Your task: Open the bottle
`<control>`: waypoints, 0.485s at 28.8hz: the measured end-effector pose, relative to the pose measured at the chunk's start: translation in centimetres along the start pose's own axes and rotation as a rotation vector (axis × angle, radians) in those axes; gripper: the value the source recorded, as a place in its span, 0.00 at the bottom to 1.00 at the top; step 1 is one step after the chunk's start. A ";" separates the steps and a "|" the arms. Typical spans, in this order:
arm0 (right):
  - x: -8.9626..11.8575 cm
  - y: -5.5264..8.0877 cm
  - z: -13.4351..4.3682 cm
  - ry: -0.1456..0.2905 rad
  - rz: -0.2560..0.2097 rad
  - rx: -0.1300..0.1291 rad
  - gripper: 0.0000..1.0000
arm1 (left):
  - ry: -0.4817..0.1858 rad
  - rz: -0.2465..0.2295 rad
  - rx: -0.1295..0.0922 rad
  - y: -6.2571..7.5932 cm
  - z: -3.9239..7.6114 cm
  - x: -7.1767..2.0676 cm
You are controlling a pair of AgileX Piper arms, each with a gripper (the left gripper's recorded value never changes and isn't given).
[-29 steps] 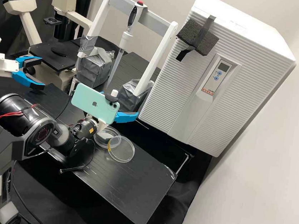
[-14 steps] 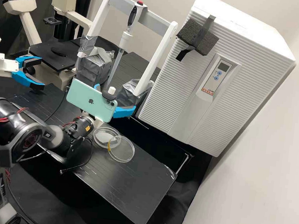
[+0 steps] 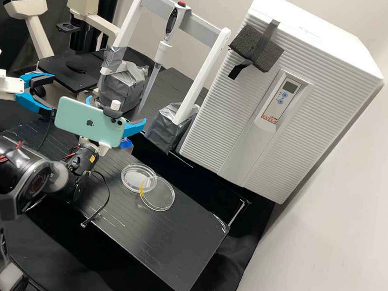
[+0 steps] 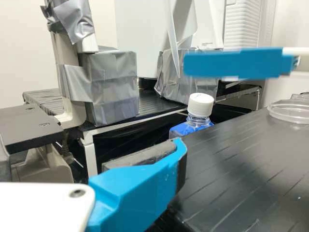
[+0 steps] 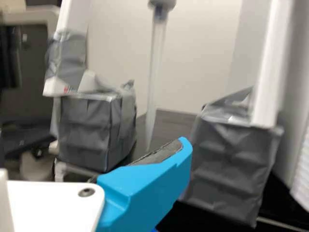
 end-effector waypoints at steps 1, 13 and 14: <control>0.1 -0.3 0.0 -0.002 -0.010 -0.002 1.00 | 0.000 0.000 0.000 0.0 0.0 0.00; 0.5 -2.0 1.7 -0.094 -0.061 -0.014 1.00 | -0.009 -0.002 0.014 -0.1 0.2 0.12; 0.6 -2.1 1.8 -0.100 -0.066 -0.013 1.00 | -0.009 -0.002 0.014 -0.1 0.2 0.12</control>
